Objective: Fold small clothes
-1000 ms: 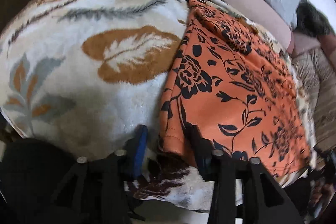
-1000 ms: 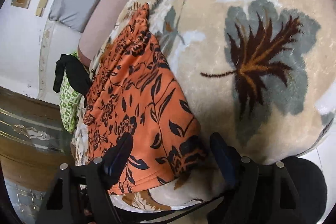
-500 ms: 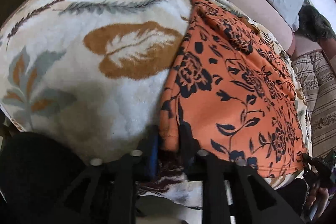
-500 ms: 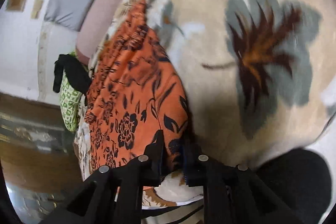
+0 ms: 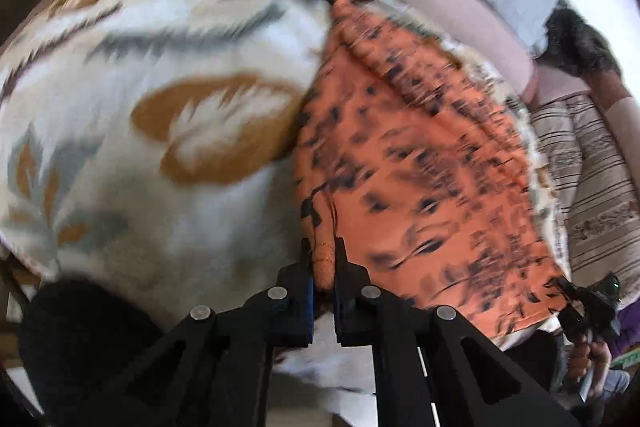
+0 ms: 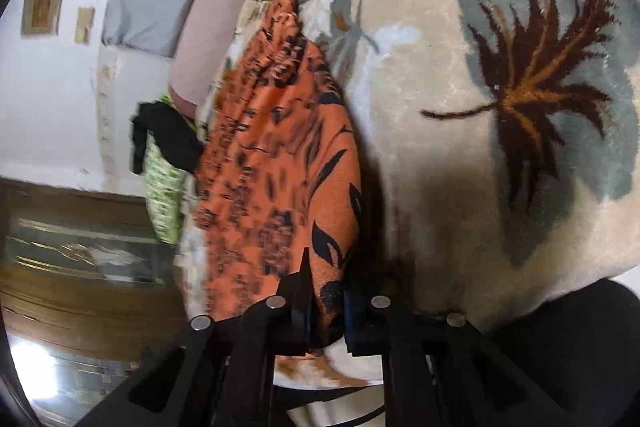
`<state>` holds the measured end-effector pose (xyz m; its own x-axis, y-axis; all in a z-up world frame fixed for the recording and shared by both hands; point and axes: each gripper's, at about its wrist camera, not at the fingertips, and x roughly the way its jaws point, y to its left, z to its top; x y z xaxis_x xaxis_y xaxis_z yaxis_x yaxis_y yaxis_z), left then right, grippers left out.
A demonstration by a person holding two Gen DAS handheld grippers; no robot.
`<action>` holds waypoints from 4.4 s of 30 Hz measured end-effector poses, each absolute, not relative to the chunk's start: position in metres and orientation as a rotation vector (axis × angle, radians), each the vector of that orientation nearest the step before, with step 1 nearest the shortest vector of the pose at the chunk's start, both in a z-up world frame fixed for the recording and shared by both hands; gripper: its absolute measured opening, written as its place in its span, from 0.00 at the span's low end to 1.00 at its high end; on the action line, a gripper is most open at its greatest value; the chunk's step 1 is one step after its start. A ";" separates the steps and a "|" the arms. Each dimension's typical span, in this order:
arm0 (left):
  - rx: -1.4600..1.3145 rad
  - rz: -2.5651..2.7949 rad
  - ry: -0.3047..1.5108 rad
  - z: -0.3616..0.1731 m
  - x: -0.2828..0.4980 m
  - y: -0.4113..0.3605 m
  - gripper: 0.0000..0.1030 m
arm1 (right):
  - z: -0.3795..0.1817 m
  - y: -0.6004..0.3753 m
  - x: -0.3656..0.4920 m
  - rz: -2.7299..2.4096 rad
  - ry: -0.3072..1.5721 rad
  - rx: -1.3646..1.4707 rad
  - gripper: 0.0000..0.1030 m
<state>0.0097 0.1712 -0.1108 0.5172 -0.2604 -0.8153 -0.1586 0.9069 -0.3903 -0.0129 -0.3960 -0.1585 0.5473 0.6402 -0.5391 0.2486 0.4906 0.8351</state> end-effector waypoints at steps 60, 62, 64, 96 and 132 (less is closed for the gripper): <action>-0.198 -0.135 0.924 -0.112 0.144 0.158 0.62 | -0.091 -0.377 0.115 0.310 0.967 0.538 0.83; -0.175 -0.136 0.934 -0.123 0.164 0.153 0.62 | -0.094 -0.371 0.137 0.295 0.975 0.484 0.83; -0.170 -0.140 0.956 -0.131 0.177 0.149 0.62 | -0.100 -0.352 0.159 0.280 0.973 0.450 0.83; -0.107 -0.107 0.817 -0.082 0.112 0.132 0.61 | -0.069 -0.335 0.132 0.339 0.916 0.437 0.79; -0.118 -0.162 0.851 -0.106 0.085 0.056 0.66 | -0.198 -0.376 -0.007 0.138 0.942 1.262 0.76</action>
